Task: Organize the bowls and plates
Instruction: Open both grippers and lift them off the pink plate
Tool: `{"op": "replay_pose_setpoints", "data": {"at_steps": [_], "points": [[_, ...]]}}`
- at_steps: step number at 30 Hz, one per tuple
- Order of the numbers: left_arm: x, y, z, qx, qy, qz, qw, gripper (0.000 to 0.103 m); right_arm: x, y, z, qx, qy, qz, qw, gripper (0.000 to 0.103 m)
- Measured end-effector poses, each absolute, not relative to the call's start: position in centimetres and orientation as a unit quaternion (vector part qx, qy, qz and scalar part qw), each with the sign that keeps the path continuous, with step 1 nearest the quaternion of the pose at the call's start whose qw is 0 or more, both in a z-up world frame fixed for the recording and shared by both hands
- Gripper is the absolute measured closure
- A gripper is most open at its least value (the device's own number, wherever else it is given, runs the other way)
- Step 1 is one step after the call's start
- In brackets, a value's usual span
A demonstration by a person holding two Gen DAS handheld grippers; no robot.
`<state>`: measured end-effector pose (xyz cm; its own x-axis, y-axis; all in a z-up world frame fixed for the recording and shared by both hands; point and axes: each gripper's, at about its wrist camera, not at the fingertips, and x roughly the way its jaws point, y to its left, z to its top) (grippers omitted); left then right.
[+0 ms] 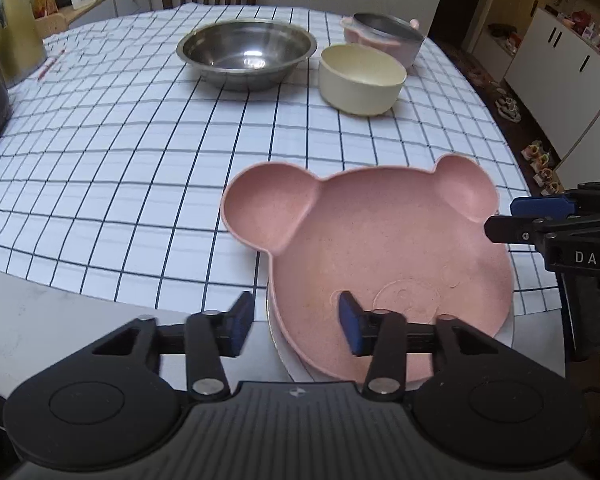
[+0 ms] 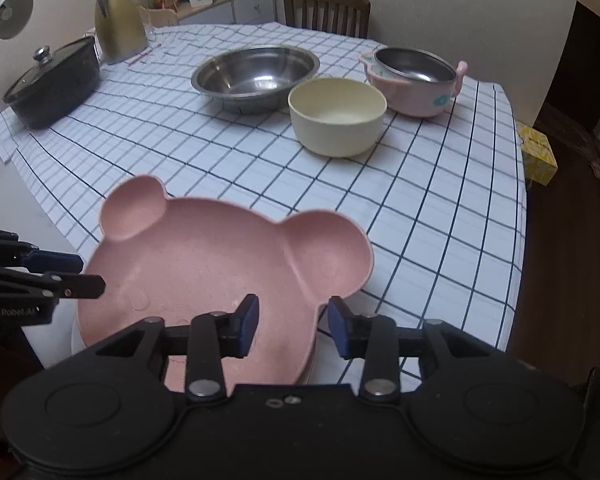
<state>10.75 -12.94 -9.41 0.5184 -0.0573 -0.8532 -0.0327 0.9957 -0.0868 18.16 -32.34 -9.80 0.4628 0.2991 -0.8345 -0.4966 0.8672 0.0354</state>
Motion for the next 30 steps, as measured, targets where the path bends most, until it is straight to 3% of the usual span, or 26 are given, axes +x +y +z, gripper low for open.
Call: {"op": "replay_pose_setpoints", "data": {"at_steps": [8,12,22,30], "points": [[10.4,-13.0,-7.2,-0.044,0.46,-0.003,0.887,0.045,17.2,-31.9,-7.7,-0.098,0.442,0.251,0.856,0.048],[10.3,-12.8,-5.9,-0.042,0.44,0.0,0.897,0.037,16.8,-31.3,-6.3,-0.088,0.428,0.261,0.861,0.034],[12.1,-10.8,-2.1,-0.042,0.387,0.013,0.921,0.027,17.6,-28.8,-1.9,-0.076,0.378,0.266,0.883,0.002],[16.1,-8.0,-0.1,-0.05,0.355,0.01,0.933,0.025,20.1,-25.7,-0.3,-0.093,0.35,0.253,0.897,0.0]]}}
